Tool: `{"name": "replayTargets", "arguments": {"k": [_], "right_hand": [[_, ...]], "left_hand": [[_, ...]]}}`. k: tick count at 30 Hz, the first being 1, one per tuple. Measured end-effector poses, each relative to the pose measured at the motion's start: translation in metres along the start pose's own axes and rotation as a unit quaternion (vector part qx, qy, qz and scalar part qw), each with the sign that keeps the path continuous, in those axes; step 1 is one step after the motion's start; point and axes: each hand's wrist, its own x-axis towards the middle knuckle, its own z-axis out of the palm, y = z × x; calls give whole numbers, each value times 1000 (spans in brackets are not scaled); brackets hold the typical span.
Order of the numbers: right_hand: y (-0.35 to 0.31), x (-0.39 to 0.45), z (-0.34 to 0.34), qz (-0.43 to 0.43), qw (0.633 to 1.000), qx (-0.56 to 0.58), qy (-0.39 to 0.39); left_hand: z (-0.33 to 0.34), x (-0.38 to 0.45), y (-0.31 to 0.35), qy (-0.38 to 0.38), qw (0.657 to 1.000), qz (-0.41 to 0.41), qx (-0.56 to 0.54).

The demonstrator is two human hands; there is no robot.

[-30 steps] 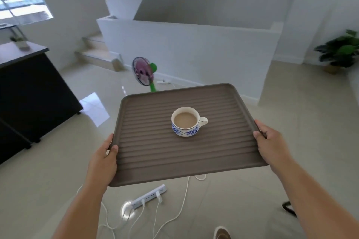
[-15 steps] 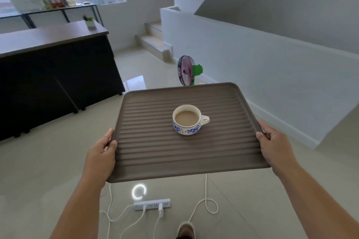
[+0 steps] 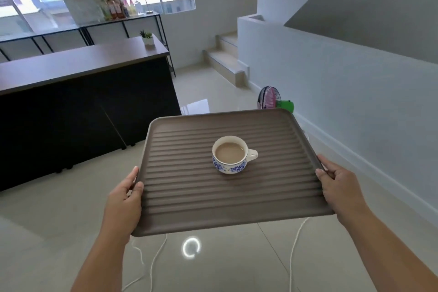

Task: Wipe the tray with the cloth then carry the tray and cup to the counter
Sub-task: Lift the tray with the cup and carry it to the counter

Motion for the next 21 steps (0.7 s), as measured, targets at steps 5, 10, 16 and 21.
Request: {"name": "replayTargets", "arguments": {"k": [5, 10, 16, 21], "right_hand": [[-45, 80, 55, -11, 999, 9, -31], [-74, 168, 121, -21, 997, 5, -78], [-106, 288, 218, -65, 990, -3, -126], [-155, 389, 300, -103, 981, -19, -164]], "left_hand": [[3, 83, 10, 30, 999, -24, -15], [11, 155, 15, 69, 996, -35, -33], [29, 257, 10, 135, 988, -54, -48], [42, 351, 22, 187, 979, -69, -49]]}}
